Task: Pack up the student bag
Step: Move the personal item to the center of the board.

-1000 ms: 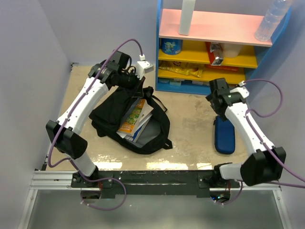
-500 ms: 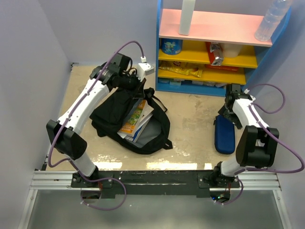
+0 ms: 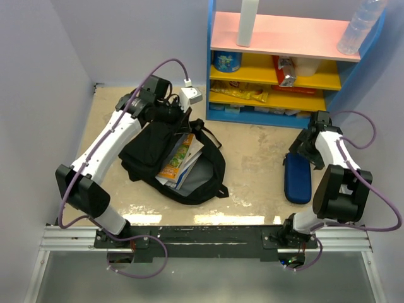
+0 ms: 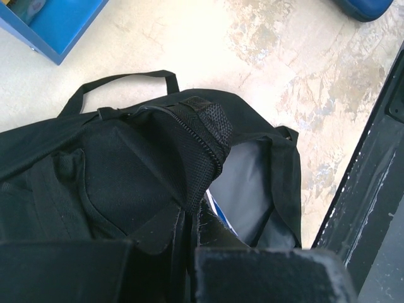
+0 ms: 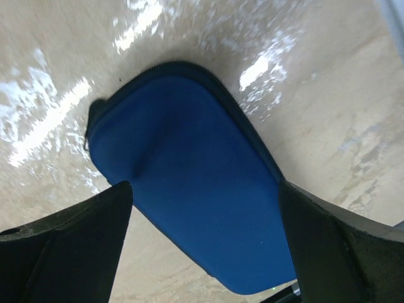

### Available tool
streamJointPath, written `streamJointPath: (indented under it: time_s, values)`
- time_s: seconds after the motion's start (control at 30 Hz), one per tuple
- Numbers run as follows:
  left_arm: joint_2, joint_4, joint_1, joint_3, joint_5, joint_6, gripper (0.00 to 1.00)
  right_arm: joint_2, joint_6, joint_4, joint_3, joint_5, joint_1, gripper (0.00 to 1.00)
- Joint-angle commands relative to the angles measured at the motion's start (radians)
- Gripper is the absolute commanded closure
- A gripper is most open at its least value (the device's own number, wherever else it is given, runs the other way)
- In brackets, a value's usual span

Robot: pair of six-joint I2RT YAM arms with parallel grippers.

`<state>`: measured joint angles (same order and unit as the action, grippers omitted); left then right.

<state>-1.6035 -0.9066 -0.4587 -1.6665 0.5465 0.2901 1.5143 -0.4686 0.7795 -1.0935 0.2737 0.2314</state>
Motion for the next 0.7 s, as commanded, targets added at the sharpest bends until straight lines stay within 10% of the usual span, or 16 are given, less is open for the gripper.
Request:
streamJointPath:
  time_s: [0.0,0.4,0.67]
  values:
    - [0.079,0.069,-0.001,0.027,0.041,0.021,1.0,0.03,0.079,-0.055,0.053,-0.105,0.008,0.01]
    - [0.094,0.055,0.012,0.024,0.055,0.034,1.0,-0.02,-0.028,-0.155,0.148,-0.378,0.0,0.01]
    - [0.099,0.034,0.017,0.021,0.043,0.047,1.0,-0.014,-0.398,-0.379,0.179,-0.378,-0.259,0.01]
